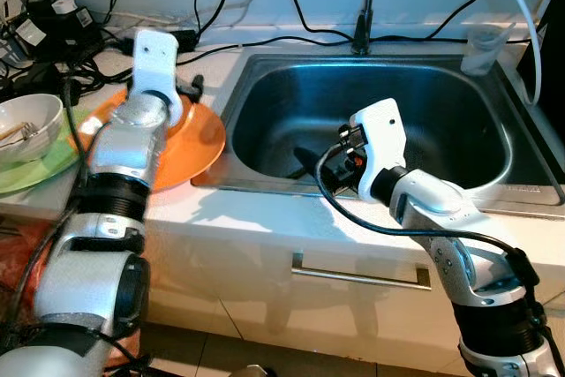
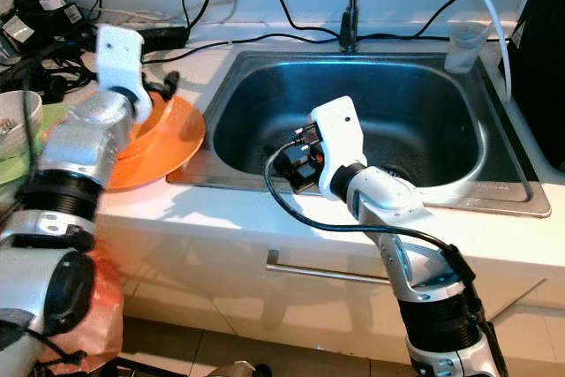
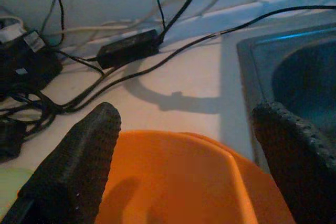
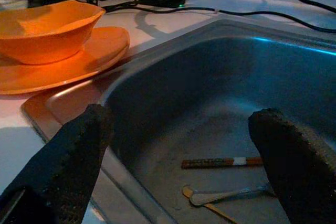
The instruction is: Kitchen organization
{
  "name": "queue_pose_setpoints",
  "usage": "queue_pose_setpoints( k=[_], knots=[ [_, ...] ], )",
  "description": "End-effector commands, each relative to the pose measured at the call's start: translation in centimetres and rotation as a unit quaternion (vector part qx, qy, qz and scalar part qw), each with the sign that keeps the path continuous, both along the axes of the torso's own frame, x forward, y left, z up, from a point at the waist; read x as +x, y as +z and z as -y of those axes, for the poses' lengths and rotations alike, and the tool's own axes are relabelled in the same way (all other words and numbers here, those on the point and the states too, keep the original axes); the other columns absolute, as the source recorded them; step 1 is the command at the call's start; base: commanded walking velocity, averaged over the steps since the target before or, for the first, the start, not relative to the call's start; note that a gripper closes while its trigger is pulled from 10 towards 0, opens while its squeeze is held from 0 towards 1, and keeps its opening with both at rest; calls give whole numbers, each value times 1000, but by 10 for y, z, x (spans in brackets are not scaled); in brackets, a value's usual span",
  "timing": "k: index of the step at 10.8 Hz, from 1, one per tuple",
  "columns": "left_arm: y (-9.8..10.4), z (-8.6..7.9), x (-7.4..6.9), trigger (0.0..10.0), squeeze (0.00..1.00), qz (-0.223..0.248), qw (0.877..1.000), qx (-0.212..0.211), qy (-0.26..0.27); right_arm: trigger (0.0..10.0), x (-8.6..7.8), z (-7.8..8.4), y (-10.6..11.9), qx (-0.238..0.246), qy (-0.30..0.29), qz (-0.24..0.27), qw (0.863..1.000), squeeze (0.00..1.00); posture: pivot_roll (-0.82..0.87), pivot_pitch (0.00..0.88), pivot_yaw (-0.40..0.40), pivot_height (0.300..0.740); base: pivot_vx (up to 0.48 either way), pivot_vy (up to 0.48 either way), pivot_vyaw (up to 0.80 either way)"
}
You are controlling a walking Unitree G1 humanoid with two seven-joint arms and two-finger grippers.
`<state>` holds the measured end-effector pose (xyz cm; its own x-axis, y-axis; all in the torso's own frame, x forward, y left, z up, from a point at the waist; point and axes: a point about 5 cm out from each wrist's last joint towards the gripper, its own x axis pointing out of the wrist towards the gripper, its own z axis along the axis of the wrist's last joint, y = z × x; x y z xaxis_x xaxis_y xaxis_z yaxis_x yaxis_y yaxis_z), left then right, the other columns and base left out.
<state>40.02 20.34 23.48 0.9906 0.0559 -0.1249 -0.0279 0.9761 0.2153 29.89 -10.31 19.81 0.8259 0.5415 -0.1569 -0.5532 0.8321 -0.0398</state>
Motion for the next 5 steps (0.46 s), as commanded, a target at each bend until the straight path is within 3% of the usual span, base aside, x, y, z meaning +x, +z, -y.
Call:
queue_pose_setpoints(
  k=[1,3,5],
  knots=[
    [8,-8,-2,10000,0,-8,1000,17,-1,10000,0,0,9,5,2,12,1000,0,26,0,139,740,0,0,0],
    [-8,-24,-8,10000,0,-54,998,32,-8,10000,1,0,7,9,0,11,1000,0,47,0,147,740,0,0,0],
    [-17,-21,-11,10000,0,-92,994,35,-43,10000,2,-2,7,11,1,12,1000,0,54,0,148,740,0,0,0]
  ],
)
